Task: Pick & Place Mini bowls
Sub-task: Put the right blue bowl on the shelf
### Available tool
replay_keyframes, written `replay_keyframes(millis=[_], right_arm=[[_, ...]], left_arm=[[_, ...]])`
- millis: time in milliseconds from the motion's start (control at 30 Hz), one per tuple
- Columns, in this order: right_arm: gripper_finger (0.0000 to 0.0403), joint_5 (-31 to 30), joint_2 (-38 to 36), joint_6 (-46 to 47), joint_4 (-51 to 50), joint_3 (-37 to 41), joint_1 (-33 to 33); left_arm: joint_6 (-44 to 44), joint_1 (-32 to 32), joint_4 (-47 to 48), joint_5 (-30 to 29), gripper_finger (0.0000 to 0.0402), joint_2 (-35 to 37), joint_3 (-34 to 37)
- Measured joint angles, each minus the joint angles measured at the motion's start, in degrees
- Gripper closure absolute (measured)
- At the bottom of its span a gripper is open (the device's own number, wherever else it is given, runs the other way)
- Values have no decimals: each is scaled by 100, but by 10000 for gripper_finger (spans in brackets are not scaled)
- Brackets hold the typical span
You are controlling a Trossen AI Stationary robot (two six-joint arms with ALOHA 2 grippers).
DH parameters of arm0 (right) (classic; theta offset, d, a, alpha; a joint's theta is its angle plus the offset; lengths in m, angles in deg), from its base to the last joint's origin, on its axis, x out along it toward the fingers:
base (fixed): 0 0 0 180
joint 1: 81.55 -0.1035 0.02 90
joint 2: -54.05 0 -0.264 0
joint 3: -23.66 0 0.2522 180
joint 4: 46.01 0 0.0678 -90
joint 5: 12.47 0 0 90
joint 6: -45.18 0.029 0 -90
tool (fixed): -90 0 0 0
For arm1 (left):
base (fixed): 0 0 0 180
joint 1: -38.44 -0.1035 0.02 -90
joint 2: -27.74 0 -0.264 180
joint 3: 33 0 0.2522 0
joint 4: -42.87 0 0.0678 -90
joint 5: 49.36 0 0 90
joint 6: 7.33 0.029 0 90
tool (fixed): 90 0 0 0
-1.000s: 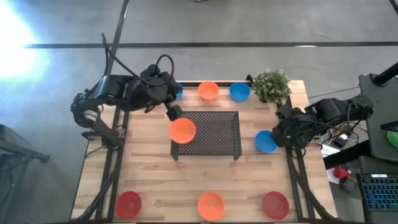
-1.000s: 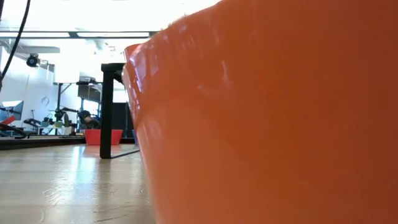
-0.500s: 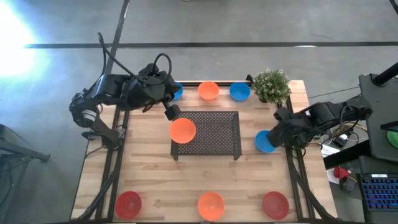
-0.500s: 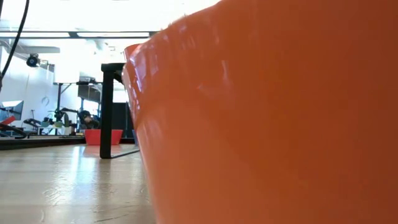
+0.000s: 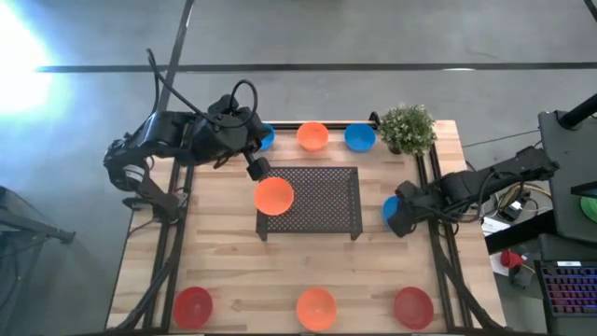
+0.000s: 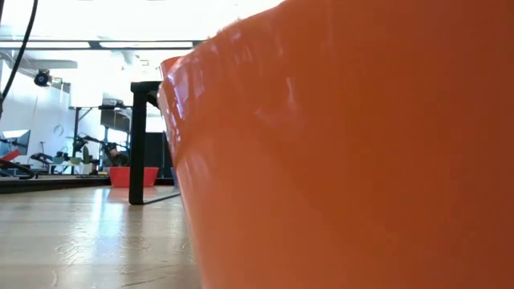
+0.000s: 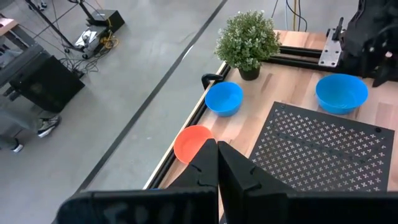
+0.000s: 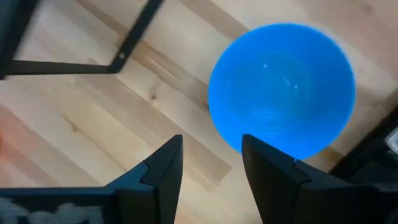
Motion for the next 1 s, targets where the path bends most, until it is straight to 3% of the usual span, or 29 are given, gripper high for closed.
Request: replay_keyframes(millis=[200, 1000], right_arm=[[239, 338, 13, 114, 970, 670, -1], [251, 433, 44, 86, 1924, 2114, 1]], left_arm=[[-7, 0, 2, -2, 401, 0, 2], [-100, -2, 0, -2, 401, 0, 2]])
